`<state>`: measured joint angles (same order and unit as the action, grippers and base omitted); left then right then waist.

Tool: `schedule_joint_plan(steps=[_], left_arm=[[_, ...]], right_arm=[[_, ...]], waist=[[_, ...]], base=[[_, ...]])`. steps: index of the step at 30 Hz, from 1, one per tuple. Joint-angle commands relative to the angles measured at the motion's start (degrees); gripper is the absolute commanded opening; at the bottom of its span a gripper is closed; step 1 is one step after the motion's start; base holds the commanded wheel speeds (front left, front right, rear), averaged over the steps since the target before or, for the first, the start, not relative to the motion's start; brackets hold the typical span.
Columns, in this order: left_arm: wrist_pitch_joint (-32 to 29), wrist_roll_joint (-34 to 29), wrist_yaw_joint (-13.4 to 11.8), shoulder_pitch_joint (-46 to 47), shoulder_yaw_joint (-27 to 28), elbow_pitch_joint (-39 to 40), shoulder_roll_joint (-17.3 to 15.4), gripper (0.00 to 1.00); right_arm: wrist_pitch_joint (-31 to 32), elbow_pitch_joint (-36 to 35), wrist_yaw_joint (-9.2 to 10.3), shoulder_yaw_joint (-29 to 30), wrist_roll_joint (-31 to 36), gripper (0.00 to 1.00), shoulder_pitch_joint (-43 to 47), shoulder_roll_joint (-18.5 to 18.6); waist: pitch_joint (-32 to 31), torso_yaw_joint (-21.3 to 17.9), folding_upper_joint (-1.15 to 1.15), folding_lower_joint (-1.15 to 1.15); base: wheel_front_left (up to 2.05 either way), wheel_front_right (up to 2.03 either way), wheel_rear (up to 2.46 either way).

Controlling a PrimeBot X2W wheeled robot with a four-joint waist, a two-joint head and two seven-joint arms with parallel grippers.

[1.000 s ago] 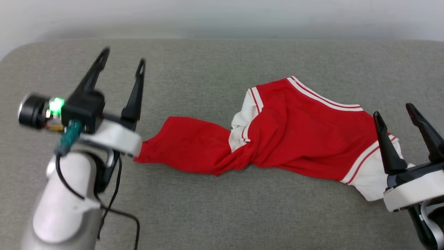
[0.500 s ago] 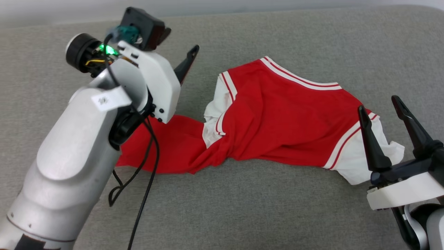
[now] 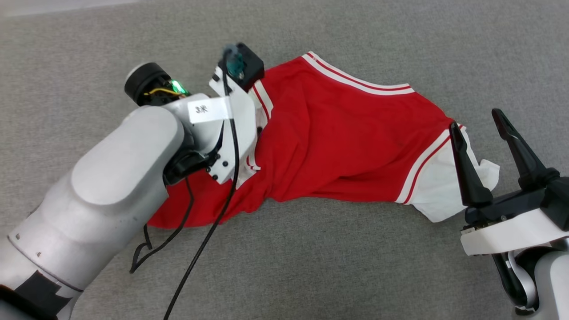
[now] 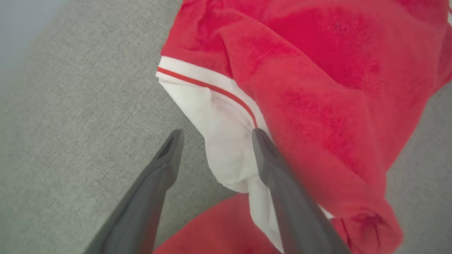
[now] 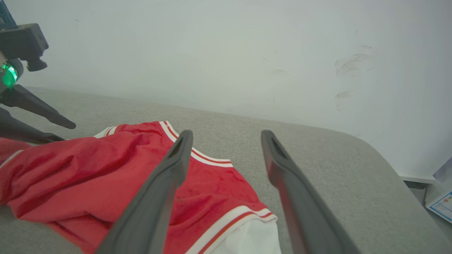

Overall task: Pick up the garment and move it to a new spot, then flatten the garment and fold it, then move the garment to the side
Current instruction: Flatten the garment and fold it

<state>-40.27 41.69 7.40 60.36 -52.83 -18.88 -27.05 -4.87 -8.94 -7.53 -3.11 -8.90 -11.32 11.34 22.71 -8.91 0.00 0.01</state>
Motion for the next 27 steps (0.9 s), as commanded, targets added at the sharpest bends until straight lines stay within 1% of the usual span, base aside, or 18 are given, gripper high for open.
schedule_joint_plan(steps=[1, 4, 5, 8, 9, 10, 11, 13, 21, 24, 27], left_arm=[[-0.20, 0.51, 0.00, 0.94, -1.57, -0.87, -0.68, 1.00], [-0.41, 1.43, 0.00, 1.93, -5.72, -3.17, -1.35, 1.00], [-0.51, 1.81, 0.00, 2.43, -10.07, -5.52, -2.04, 1.00], [-0.99, 3.34, 0.01, 1.62, -14.54, -7.05, -2.44, 1.00], [-0.83, 4.06, 0.06, 1.52, -15.68, -7.21, -2.57, 0.49], [-0.12, 4.50, 0.06, 1.66, -16.49, -7.28, -2.58, 0.09], [0.17, 4.87, 0.05, 1.94, -17.35, -7.19, -2.70, 0.00], [1.53, 5.09, 0.00, 2.96, -18.37, -6.92, -3.07, 0.00], [9.86, 6.66, -0.07, 8.62, -17.68, -4.54, -3.40, 0.00], [10.81, 7.96, -0.07, 9.83, -17.08, -3.54, -5.28, 0.00], [10.47, 8.07, -0.07, 11.52, -16.28, -3.15, -8.02, 0.00]], right_arm=[[-0.50, 0.37, 0.08, -0.26, -0.45, 1.00, -0.79, -0.05], [-1.21, 0.99, 0.08, -0.68, -0.71, 1.00, -1.89, -0.03], [-1.67, 1.70, 0.09, -0.97, -0.80, 1.00, -2.25, 0.02], [-2.07, 2.20, 0.09, -1.20, -0.84, 1.00, -2.94, 0.11], [-2.13, 2.37, 0.09, -1.19, -0.79, 1.00, -3.04, 0.16], [-2.28, 2.46, 0.09, -1.11, -0.70, 1.00, -2.93, 0.22], [-2.29, 2.61, 0.09, -1.04, -0.58, 1.00, -2.79, 0.28], [-2.31, 2.84, 0.09, -0.77, -0.35, 1.00, -2.54, 0.51], [-1.50, 2.74, 0.09, -0.21, -0.35, 1.00, -0.70, 1.20], [-1.10, 2.47, 0.09, -0.22, -0.54, 1.00, -0.12, 1.30], [-0.78, 2.24, 0.09, -0.42, -0.72, 1.00, -0.02, 1.45]], waist=[[0.75, -0.61, 0.00, -0.01], [1.61, -1.16, 0.00, -0.01], [2.24, -1.46, 0.00, -0.01], [2.59, -1.58, 0.00, -0.01], [2.64, -1.55, 0.00, -0.01], [2.66, -1.45, 0.00, -0.01], [2.60, -1.33, 0.00, -0.01], [2.20, -0.81, 0.00, -0.01], [-0.71, 2.66, 0.00, -0.01], [-1.44, 3.70, 0.00, -0.01], [-1.59, 4.23, 0.00, -0.01]], base=[[0.00, 0.00, 0.00], [0.00, 0.00, 0.00], [0.00, 0.00, 0.00], [0.00, 0.00, 0.00], [0.00, 0.00, 0.00], [0.00, 0.00, 0.00], [0.00, 0.00, 0.00], [0.00, 0.00, 0.00], [0.00, 0.00, 0.00], [0.00, 0.00, 0.00], [0.00, 0.00, 0.00]])
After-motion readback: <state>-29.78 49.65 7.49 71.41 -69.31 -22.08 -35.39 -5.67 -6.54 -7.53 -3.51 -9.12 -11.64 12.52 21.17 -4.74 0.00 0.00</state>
